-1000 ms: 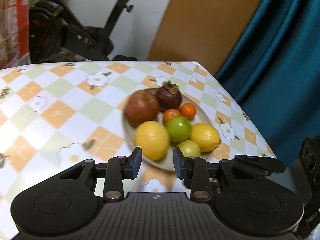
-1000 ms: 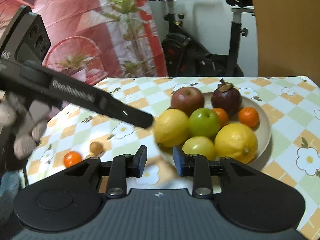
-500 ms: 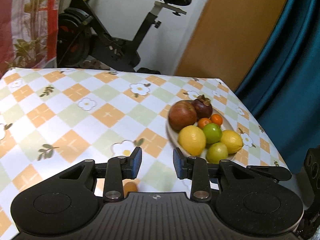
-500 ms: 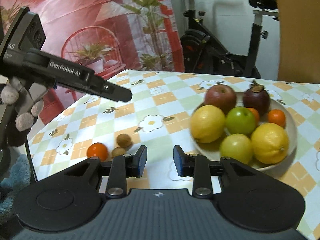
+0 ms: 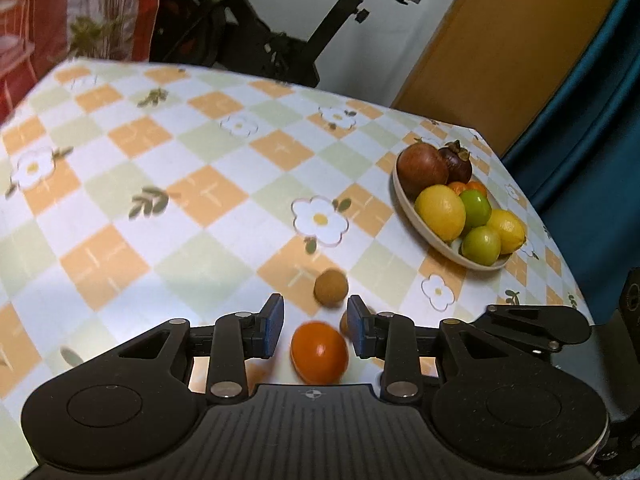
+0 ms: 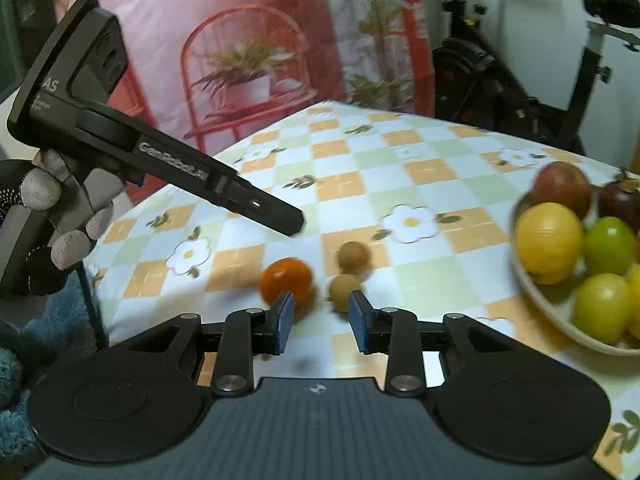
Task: Organize fruits
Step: 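Move the open left gripper back to the last tangerine on the table, then close the left gripper on the last tangerine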
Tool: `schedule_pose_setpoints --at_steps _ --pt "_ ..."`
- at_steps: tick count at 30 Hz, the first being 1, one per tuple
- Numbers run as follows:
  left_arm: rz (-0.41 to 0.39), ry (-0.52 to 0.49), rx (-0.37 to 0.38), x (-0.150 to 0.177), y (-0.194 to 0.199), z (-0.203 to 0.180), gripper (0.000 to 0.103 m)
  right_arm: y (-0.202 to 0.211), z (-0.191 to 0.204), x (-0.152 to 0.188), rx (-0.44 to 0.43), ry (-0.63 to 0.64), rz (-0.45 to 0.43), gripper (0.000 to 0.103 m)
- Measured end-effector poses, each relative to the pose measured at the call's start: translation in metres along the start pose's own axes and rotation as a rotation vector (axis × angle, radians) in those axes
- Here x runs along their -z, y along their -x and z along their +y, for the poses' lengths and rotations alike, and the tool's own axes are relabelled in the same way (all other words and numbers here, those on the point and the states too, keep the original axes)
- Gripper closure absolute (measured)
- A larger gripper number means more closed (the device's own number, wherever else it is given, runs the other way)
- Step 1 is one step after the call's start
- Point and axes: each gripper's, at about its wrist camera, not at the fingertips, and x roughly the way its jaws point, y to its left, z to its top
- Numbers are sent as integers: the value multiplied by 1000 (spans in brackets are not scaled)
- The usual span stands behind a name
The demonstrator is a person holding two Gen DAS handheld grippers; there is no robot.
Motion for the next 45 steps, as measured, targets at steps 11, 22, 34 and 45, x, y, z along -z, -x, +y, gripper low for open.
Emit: schedule_pose_setpoints --at_steps 11,22,34,45 --pt "28 35 67 19 -7 12 65 -33 16 -6 -11 10 72 69" --pt "49 30 69 23 -13 13 65 -47 21 -10 -5 26 102 64" --pt "61 9 71 27 -14 6 66 -53 22 -9 10 28 96 61" --pt "52 -65 52 28 -15 -27 66 -26 21 -2 37 70 41 65"
